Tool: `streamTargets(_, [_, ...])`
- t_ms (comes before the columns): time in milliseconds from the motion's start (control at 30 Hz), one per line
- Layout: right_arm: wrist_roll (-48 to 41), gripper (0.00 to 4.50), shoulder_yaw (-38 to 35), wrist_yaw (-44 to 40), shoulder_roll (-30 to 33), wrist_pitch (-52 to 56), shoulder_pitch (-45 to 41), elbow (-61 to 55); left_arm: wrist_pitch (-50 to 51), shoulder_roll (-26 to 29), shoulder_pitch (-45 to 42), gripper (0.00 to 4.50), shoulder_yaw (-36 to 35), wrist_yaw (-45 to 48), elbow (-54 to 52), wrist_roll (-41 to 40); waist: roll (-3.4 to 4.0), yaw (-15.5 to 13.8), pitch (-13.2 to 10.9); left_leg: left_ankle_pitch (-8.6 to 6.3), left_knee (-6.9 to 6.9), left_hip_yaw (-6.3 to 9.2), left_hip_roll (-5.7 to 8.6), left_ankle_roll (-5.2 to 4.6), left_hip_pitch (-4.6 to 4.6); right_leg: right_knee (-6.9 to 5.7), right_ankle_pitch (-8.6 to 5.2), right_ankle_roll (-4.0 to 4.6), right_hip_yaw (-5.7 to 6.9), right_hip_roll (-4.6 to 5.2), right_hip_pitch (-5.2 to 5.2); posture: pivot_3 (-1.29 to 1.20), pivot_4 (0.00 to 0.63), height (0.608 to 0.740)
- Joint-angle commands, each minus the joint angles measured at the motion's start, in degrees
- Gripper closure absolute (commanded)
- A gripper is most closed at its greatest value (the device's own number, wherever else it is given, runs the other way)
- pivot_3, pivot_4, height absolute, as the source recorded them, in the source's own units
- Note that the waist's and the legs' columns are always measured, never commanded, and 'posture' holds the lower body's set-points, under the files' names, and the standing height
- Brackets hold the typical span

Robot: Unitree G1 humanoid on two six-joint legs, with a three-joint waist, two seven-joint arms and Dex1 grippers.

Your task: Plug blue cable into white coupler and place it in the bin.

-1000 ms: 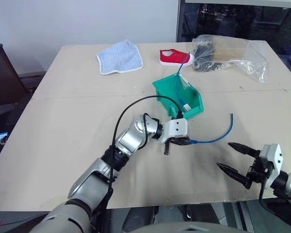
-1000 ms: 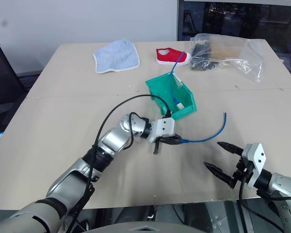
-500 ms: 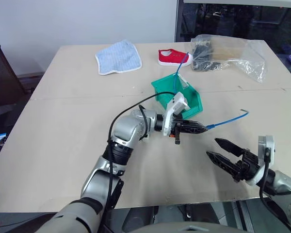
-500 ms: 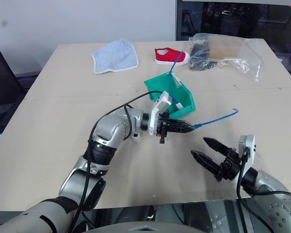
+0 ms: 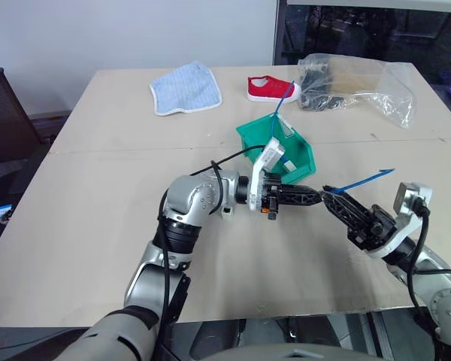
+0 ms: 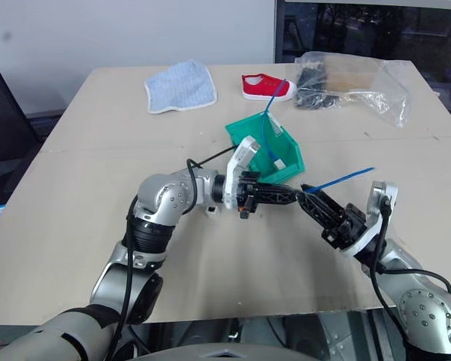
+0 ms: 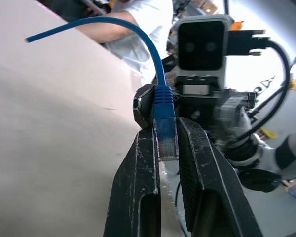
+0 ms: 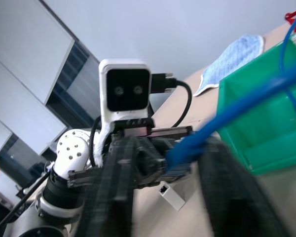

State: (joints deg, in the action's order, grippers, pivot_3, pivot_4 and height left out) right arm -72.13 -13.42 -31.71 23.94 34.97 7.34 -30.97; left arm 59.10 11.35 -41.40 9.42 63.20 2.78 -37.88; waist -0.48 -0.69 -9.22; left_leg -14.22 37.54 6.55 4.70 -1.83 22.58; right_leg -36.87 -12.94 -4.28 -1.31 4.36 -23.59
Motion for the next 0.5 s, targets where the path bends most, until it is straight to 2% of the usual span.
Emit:
streamTargets(33, [-2.4,4.44,0.3,-0.3,0.5,0.7,-0.8,-2.4,0.0,0.0,-0.4,4.5,-1.1,-1.2,-1.7,-1.6,0.0,0.0,0.0,0.0,0.0,0.0,0.0,0.0,0.0,0.0,0.0,0.0,0.0,0.0,0.0,0.0,0.15,0.74])
streamTargets(200, [-2.6,4.44,0.7,-0.2,0.8,1.1,-1.0,-2.3,-1.4,0.2,-0.5,4.5,-1.4,-0.9,-1.7,-2.9,0.0,0.0,0.0,0.0,0.0,0.0,0.0,0.0,0.0,0.0,0.0,0.0,-0.01,0.0,0.0,0.0,0.15,0.74])
streamTargets(267, [-2.4,4.5,0.9,0.0,0.8,1.2,-1.2,-2.2,-3.3,0.5,-0.1,3.51,-1.0,-0.1,-2.7,-2.8,0.0,0.0,0.0,0.0,0.0,-0.01,0.0,0.0,0.0,0.0,0.0,0.0,-0.01,0.0,0.0,0.0,0.15,0.74])
streamTargets(400, [-2.1,4.5,0.7,0.9,0.5,1.0,-1.8,-1.6,-3.5,1.1,0.6,1.81,-1.4,0.3,-5.6,-4.6,0.0,0.1,0.0,0.0,0.0,-0.01,-0.01,0.0,0.0,0.0,0.0,0.0,-0.03,-0.01,-0.01,0.0,0.15,0.74])
streamTargets(500, [-2.6,4.5,0.1,1.8,0.6,1.1,-2.3,-0.6,-4.2,3.0,2.0,0.22,-2.3,0.3,-10.0,-5.8,0.01,0.0,0.0,0.0,0.0,-0.01,0.0,0.0,0.01,0.01,0.0,0.0,-0.03,0.02,-0.01,0.0,0.15,0.74])
